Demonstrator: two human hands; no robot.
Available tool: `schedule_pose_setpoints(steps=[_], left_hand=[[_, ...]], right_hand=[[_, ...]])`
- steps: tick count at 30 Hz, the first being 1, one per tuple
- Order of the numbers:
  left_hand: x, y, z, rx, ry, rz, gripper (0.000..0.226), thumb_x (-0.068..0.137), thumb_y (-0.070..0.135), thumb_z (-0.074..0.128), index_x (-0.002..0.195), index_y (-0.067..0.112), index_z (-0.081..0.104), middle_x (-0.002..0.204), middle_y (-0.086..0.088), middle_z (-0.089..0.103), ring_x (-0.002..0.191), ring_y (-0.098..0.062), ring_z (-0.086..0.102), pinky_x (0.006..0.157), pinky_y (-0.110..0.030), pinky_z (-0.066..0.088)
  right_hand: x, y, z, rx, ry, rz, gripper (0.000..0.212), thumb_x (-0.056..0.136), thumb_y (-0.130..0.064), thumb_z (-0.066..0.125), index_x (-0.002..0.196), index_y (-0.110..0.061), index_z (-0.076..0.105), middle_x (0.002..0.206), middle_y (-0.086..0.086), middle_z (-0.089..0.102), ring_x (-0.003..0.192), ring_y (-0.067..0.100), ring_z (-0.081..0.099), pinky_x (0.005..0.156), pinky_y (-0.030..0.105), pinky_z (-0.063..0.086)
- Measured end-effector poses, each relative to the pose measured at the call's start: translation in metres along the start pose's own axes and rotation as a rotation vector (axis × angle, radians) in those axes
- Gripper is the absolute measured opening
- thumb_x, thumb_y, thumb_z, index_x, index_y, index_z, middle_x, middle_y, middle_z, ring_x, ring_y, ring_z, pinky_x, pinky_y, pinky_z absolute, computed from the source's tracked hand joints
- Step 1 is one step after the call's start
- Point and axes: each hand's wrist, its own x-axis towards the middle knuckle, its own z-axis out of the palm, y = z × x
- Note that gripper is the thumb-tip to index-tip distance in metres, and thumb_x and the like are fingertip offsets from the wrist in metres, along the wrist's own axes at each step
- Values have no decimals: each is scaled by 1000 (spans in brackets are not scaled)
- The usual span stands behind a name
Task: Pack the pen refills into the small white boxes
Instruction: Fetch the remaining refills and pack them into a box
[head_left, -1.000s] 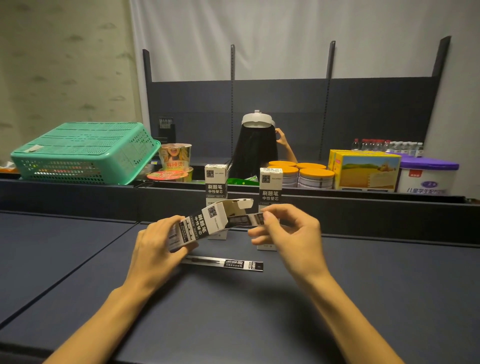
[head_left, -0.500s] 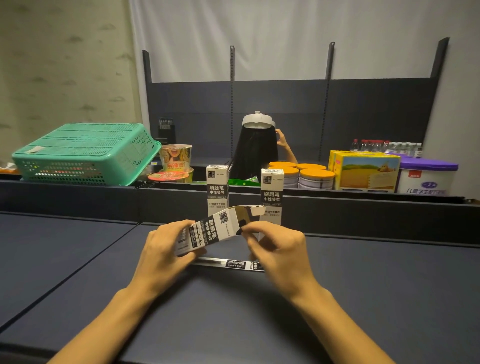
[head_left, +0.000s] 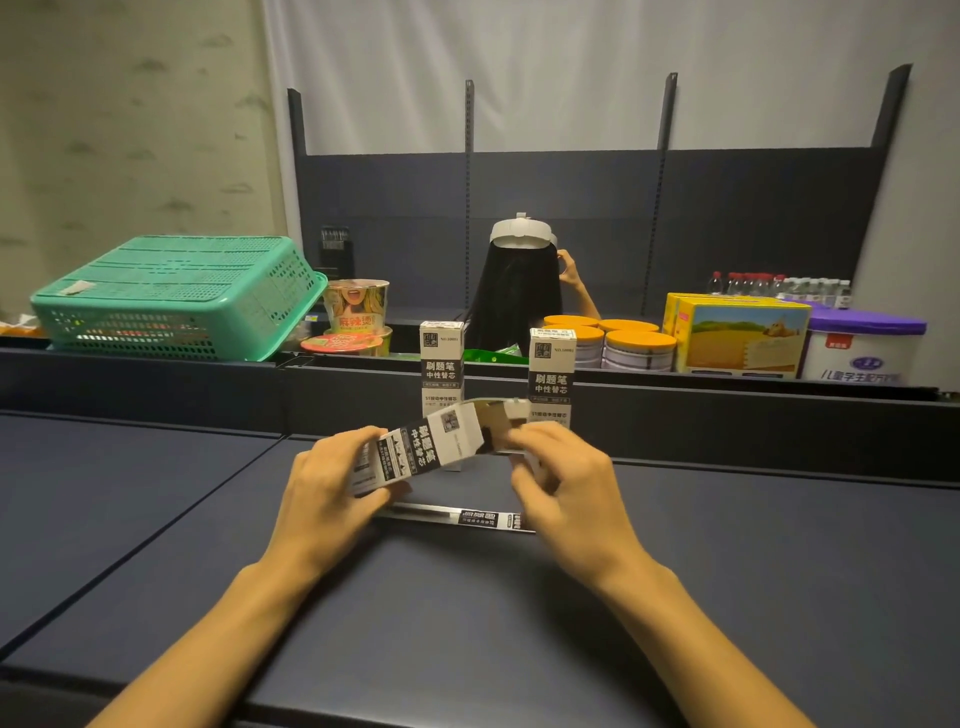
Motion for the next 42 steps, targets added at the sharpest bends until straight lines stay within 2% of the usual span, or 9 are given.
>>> schedule_pose_setpoints(steps=[3,8,13,17,21,29,34,38,42], left_hand=[[1,-3,-3,-16,41,-68,56,69,37,79,117,18,58,108,2,65,97,-17,56,85,-42,46],[0,-2,-5,-19,53,-92,55,68,24,85,115,21,58,102,9,61,92,-21,60,82,-50,50],[0,-3,-5,-23,41,-106,55,69,28,84,116,21,57,104,4,64,93,-20,60,83,-50,50],[0,-4,-5,-34,43,-114,55,70,30,83,116,24,56,106,4,65,94,-20,61,83,-51,50],[0,-7,-5,-38,50,-117,54,72,38,81,118,26,54,106,4,65,93,-21,61,81,-51,51],[-1,-12,-4,4,43,-176,58,71,38,80,121,26,54,108,1,65,93,-20,61,81,-50,51],[-1,-10,-5,8,48,-199,58,71,47,75,119,24,55,106,1,66,91,-21,60,79,-52,51],[0,-8,-5,3,37,-205,58,71,48,73,120,23,55,105,0,66,91,-21,60,79,-52,51],[-1,-9,-5,2,37,-206,59,70,51,71,119,23,55,106,1,65,92,-21,60,79,-52,51]], right_hand=[[0,2,-3,-77,61,109,18,88,-11,63,103,-17,70,99,-8,64,84,2,58,76,15,49],[-7,6,4,-533,-461,355,41,99,-42,44,137,-26,48,125,3,47,117,23,43,97,34,39],[-11,7,9,-632,-667,405,38,98,-51,42,125,-31,58,132,6,43,121,29,33,98,41,31],[-7,7,4,-539,-644,413,27,96,-42,53,117,-28,62,133,4,45,126,29,32,100,42,30],[-8,5,-2,-567,-635,318,24,101,-36,45,115,-22,57,128,3,49,119,27,39,96,39,36],[6,-4,-17,292,-17,541,11,96,-10,56,85,-12,55,79,11,66,58,21,69,52,30,58],[13,-6,-34,598,199,556,15,86,-6,68,99,-8,62,75,12,72,64,27,72,60,35,60],[16,-8,-44,619,112,531,10,81,-13,73,91,-12,71,83,3,75,80,19,72,70,25,59],[16,-9,-43,598,88,469,10,81,-3,72,88,-11,71,80,3,75,75,15,72,67,22,57]])
